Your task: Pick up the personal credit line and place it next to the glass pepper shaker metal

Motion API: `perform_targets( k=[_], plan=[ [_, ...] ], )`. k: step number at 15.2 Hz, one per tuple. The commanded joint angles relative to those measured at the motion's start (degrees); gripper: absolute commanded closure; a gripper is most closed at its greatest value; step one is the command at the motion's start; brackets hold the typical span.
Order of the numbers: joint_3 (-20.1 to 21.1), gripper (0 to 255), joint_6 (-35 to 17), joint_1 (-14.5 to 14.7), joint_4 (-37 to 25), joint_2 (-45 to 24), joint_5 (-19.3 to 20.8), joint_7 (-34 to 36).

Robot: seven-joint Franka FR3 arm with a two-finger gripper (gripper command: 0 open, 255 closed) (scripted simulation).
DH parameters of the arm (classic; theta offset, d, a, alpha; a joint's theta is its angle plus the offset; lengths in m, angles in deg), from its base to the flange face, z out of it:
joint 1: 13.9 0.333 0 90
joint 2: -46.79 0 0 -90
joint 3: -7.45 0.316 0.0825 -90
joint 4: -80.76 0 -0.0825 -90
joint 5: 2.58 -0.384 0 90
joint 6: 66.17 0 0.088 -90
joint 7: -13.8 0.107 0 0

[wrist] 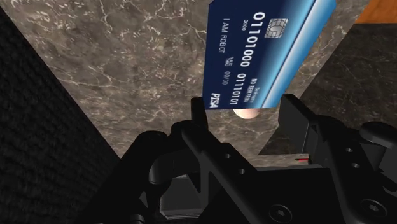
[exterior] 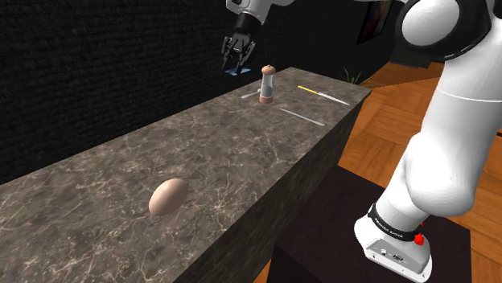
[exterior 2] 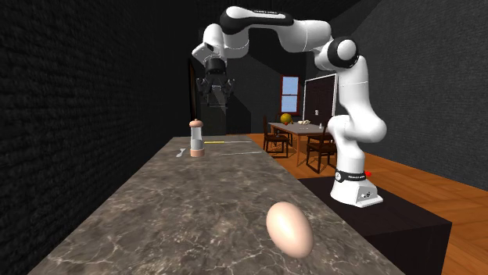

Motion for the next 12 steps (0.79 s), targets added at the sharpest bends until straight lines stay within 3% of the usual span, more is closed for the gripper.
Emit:
perform_targets(
  k=[1,7,12],
  plan=[
    [-1.1,255,2.6,-1.9,-2.4,-1.5,-0.4,-1.9],
    [-4.0,255,10.2,-8.7,-12.4,-8.6,-2.4,-7.5],
    [-5.1,255,17.7,-16.1,-25.1,-17.1,-5.3,-10.8]
  ],
)
